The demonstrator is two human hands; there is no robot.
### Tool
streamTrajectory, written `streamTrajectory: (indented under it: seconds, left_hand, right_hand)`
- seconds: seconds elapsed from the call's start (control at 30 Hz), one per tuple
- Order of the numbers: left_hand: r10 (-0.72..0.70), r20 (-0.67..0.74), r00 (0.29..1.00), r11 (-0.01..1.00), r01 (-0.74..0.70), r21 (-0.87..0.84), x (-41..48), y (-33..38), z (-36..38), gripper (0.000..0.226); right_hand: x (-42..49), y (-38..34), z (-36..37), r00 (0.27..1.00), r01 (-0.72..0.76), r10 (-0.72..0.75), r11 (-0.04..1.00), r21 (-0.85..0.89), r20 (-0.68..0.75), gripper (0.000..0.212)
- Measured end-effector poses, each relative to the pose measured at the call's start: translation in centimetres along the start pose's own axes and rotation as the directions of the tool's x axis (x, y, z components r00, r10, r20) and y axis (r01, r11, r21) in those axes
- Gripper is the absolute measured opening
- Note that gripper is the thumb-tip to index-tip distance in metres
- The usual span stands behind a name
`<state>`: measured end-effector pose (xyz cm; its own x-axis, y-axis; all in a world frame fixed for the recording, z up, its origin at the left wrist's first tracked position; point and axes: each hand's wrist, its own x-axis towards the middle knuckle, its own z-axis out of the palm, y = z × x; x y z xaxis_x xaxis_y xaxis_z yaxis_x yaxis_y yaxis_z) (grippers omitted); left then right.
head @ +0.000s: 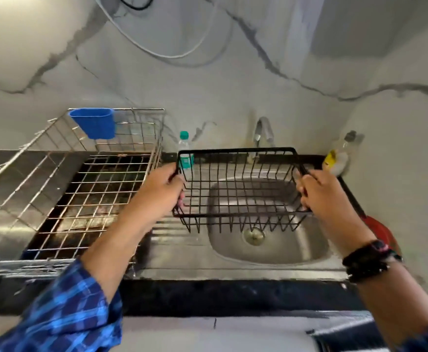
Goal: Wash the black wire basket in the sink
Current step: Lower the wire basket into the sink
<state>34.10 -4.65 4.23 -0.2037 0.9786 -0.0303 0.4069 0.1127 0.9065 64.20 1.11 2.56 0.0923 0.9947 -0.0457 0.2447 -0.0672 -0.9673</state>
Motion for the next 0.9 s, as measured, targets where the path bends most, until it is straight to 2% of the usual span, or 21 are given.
streamTrajectory:
  seconds: [0.2, 0.33, 0.53, 0.67, 0.73, 0.8, 0.9]
  left_hand:
    - [-0.140, 0.045, 0.989, 0.990, 0.141, -0.023, 4.3, -4.2, 8.5, 0.016]
    - [-0.245, 0.071, 0.967, 0.968, 0.248, -0.031, 8.3, -7.0, 12.4, 0.024]
    - [-0.357, 0.214, 0.909, 0.932, 0.362, 0.017, 12.4, -10.5, 16.0, 0.057]
    - [-0.389, 0.221, 0.894, 0.921, 0.382, 0.077, 14.6, -13.2, 18.2, 0.062]
    - [-0.402, 0.199, 0.894, 0.915, 0.383, 0.130, 15.7, -14.8, 19.4, 0.053]
    - [-0.415, 0.171, 0.893, 0.902, 0.381, 0.203, 16.9, -16.6, 20.9, 0.032]
    - [-0.450, 0.115, 0.886, 0.875, 0.410, 0.258, 17.7, -17.1, 22.6, 0.023]
  right_hand:
    - [3.4, 7.0, -2.2, 0.983, -0.178, 0.177, 0.984, -0.013, -0.043, 0.025]
    - [6.1, 11.4, -2.0, 0.947, -0.318, 0.317, 0.948, -0.025, -0.048, 0.023]
    - [9.4, 15.2, -2.0, 0.908, -0.419, 0.417, 0.903, -0.097, -0.044, 0.031]
    - [11.9, 17.7, -1.8, 0.863, -0.500, 0.505, 0.852, -0.155, -0.012, 0.045]
    - [13.3, 18.9, -1.6, 0.828, -0.552, 0.561, 0.817, -0.167, 0.008, 0.049]
    - [14.9, 20.1, -1.4, 0.793, -0.599, 0.609, 0.783, -0.164, 0.011, 0.053]
    - [16.8, 21.2, -1.3, 0.769, -0.628, 0.639, 0.761, -0.165, 0.019, 0.054]
